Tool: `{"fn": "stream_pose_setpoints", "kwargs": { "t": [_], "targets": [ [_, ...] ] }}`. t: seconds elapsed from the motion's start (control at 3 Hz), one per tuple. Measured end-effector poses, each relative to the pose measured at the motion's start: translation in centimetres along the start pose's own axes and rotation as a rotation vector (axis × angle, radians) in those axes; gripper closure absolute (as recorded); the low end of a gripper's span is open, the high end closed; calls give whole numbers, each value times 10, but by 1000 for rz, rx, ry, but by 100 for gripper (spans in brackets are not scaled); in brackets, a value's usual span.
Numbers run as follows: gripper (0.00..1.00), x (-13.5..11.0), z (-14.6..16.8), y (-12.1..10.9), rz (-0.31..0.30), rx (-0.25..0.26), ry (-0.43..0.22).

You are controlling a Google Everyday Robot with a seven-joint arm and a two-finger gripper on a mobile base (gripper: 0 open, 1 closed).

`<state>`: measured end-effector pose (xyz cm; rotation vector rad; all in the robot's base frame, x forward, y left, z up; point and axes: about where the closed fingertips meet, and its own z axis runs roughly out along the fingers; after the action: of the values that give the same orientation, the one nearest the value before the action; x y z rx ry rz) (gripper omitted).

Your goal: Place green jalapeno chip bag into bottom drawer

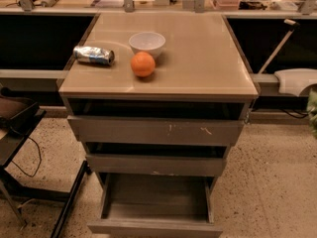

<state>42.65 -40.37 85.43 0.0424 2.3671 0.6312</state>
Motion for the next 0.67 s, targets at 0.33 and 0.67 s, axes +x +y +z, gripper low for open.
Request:
{"fn": "stream_pose_setpoints", "kwargs": {
  "t": [0.33,0.67],
  "targets": [
    [100,68,67,-30,-16,47,58],
    [100,80,81,-13,-60,30,83]
  ]
}}
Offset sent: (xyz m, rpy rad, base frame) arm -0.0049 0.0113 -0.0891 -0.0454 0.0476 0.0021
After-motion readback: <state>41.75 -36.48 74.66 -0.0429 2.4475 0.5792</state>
